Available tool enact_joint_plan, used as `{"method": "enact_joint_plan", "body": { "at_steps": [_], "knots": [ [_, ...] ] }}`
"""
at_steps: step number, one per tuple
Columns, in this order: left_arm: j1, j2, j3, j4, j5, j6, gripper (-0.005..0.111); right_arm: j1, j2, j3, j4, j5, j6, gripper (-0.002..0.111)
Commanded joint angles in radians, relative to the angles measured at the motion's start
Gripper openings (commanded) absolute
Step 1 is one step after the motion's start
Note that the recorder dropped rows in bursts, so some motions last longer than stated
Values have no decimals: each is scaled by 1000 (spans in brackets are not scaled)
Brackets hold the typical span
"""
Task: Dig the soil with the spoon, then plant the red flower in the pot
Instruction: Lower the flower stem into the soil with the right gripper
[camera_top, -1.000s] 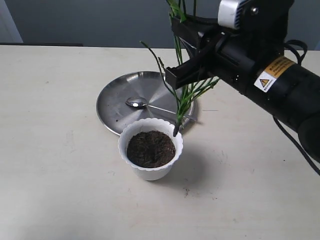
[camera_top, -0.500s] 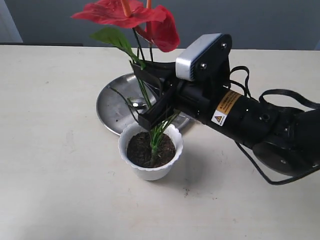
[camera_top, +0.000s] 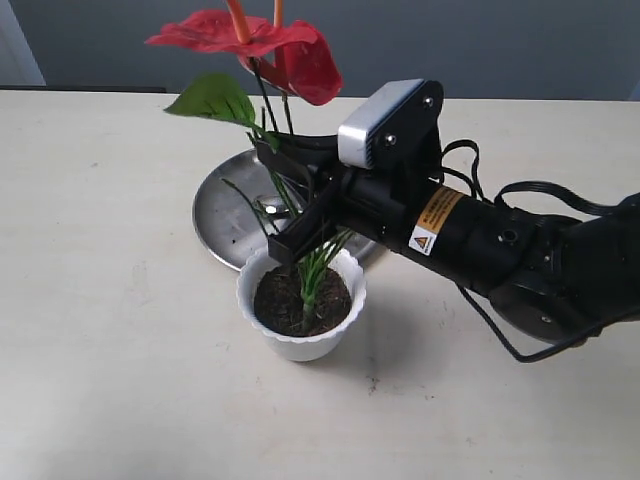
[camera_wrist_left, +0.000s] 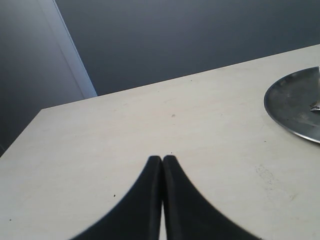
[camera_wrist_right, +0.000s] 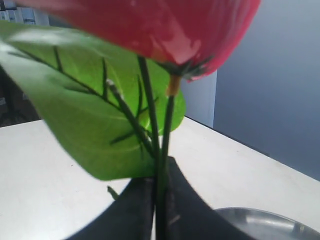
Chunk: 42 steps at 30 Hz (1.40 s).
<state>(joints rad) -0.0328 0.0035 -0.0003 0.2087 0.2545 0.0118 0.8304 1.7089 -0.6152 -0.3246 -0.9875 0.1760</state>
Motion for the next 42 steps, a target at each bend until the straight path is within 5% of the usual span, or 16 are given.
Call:
{"method": "enact_joint_plan", "body": {
  "at_steps": [1, 27, 36, 42],
  "knots": [
    [1, -4, 0, -5, -11, -1, 0, -1, 22, 22, -73, 170, 31, -1],
    [1, -4, 0, -5, -11, -1, 0, -1, 7, 22, -115, 196, 64, 0],
    [1, -4, 0, -5, -11, -1, 0, -1, 7, 22, -115, 196, 64, 44],
    [1, -4, 0, -5, -11, -1, 0, -1, 3, 22, -115, 196, 64, 45]
  ]
}}
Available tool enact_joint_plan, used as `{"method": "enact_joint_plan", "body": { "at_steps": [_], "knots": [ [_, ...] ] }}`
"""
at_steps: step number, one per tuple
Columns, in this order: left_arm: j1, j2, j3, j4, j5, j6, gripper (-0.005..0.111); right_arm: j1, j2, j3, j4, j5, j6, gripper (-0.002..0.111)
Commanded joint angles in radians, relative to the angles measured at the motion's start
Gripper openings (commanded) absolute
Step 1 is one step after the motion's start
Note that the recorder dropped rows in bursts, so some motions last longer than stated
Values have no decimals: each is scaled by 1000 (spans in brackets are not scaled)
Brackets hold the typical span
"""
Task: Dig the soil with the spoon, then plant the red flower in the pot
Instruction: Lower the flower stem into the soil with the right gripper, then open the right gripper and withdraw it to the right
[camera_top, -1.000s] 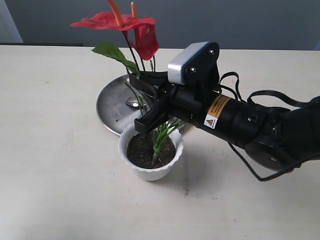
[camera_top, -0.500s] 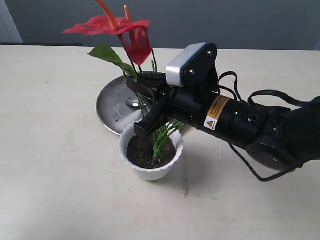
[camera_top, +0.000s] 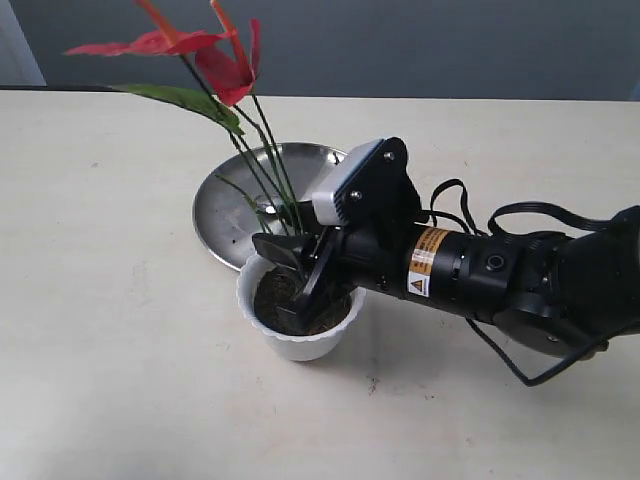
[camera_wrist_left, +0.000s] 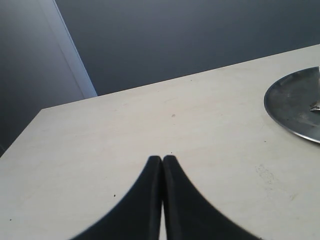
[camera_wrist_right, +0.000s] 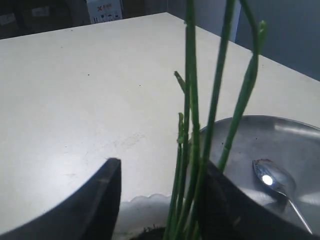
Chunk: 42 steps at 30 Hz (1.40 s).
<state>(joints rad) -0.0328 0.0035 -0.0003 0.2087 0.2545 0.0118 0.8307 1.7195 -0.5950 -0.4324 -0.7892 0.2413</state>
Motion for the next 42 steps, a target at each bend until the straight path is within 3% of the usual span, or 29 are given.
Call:
{"method": "enact_joint_plan", "body": {
  "at_steps": [1, 7, 12, 35, 42],
  "knots": [
    [1, -4, 0, -5, -11, -1, 0, -1, -8, 2, -7, 0, -1, 45],
    [1, -4, 0, -5, -11, -1, 0, -1, -38, 2, 24, 65, -1, 47],
    [1, -4, 0, -5, -11, -1, 0, -1, -62, 2, 66, 109, -4, 60],
    [1, -4, 0, -5, -11, -1, 0, -1, -121, 2, 247, 136, -173, 60],
    [1, -4, 0, -5, -11, -1, 0, -1, -268, 2, 407, 328, -272, 59]
  ]
}}
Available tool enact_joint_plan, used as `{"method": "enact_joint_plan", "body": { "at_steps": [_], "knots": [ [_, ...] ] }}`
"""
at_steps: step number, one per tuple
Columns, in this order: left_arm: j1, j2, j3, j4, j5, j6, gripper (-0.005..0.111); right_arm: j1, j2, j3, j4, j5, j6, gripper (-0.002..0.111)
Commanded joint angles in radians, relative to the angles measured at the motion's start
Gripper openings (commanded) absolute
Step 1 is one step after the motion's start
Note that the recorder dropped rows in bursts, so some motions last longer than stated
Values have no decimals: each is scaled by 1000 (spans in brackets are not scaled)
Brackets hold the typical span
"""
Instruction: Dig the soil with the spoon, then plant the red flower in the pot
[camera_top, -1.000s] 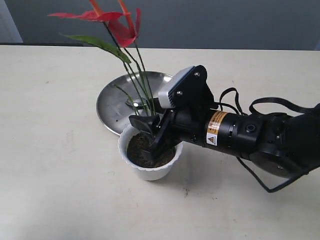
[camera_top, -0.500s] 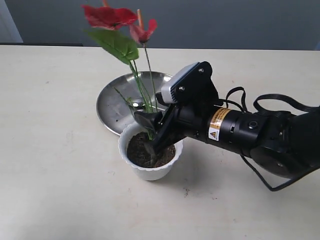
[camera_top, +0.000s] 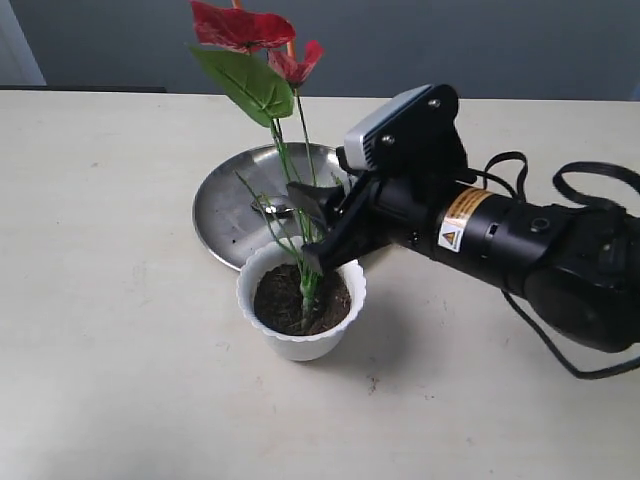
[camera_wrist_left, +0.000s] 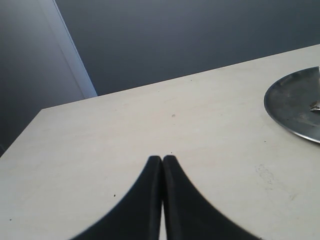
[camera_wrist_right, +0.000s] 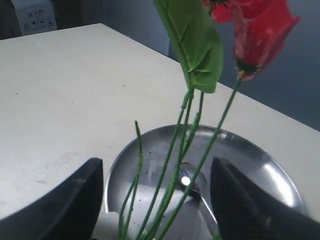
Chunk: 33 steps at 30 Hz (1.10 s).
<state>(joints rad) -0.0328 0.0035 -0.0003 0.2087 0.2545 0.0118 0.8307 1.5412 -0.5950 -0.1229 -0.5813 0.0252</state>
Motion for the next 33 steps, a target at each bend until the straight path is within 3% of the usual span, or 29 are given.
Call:
{"method": "enact_joint_plan", "body": {
  "at_steps": [1, 5, 9, 12, 17, 22, 33],
  "knots": [
    [1, -4, 0, -5, -11, -1, 0, -1, -118, 2, 115, 164, -61, 57],
    [1, -4, 0, -5, -11, -1, 0, -1, -235, 2, 129, 341, -61, 41],
    [1, -4, 0, -5, -11, -1, 0, -1, -380, 2, 134, 552, -55, 18],
    [1, -4, 0, -5, -11, -1, 0, -1, -484, 2, 157, 677, -55, 9],
    [1, -4, 0, -5, -11, -1, 0, -1, -654, 2, 242, 853, -50, 8],
    [1, -4, 0, -5, -11, -1, 0, -1, -798, 2, 453, 964, -50, 8],
    [1, -4, 0, -5, -11, -1, 0, -1, -919, 2, 519, 996, -50, 8]
  ]
}}
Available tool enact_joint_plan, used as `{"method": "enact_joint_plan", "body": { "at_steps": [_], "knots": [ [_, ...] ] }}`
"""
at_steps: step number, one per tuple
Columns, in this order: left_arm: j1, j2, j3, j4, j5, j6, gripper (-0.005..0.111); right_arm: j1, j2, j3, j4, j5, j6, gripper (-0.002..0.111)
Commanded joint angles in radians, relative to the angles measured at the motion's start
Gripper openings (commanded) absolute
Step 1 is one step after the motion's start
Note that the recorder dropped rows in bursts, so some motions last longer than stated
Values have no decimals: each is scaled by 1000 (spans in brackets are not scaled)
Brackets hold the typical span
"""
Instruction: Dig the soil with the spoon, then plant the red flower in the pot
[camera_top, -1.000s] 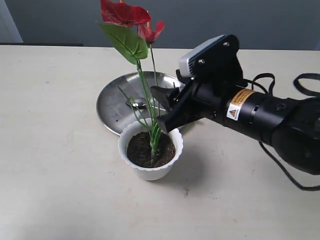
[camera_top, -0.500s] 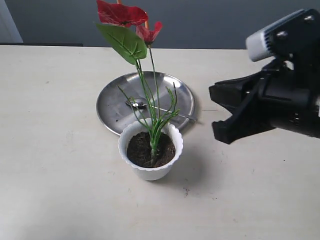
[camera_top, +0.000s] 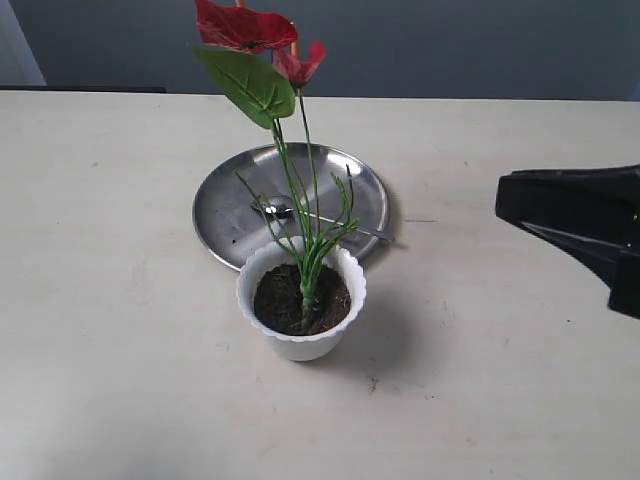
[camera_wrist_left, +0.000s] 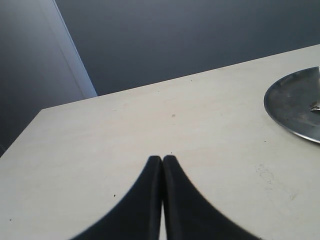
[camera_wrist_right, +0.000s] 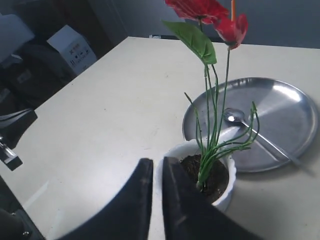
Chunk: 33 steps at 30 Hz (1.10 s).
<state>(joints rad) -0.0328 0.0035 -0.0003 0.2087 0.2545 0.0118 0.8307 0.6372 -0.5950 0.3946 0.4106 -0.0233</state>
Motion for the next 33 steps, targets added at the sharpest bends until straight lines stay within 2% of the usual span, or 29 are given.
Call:
{"method": "enact_joint_plan", "body": {
  "at_steps": [1, 5, 8, 11, 14, 16, 18, 21, 27, 33],
  "knots": [
    [1, -4, 0, -5, -11, -1, 0, -1, -15, 2, 8, 5, -2, 8],
    [1, -4, 0, -5, -11, -1, 0, -5, -66, 10, -58, -1, -4, 8],
    [1, -4, 0, -5, -11, -1, 0, -49, -240, 129, -90, -93, -6, 8],
    [1, -4, 0, -5, -11, -1, 0, -236, -458, 281, -58, -95, -6, 8],
    [1, -4, 0, -5, -11, -1, 0, -448, -628, 374, -42, -20, -6, 8],
    [1, -4, 0, -5, -11, -1, 0, -558, -637, 409, -30, 32, -39, 8],
    [1, -4, 0, -5, -11, -1, 0, -607, -637, 435, 7, 40, -94, 8],
    [1, -4, 0, -5, -11, -1, 0, -640, -637, 487, 62, 33, -152, 8],
    [1, -4, 0, -5, -11, -1, 0, -641, -637, 595, 130, -56, -167, 8],
    [1, -4, 0, -5, -11, -1, 0, -641, -637, 595, 139, -77, -215, 8]
  ]
}}
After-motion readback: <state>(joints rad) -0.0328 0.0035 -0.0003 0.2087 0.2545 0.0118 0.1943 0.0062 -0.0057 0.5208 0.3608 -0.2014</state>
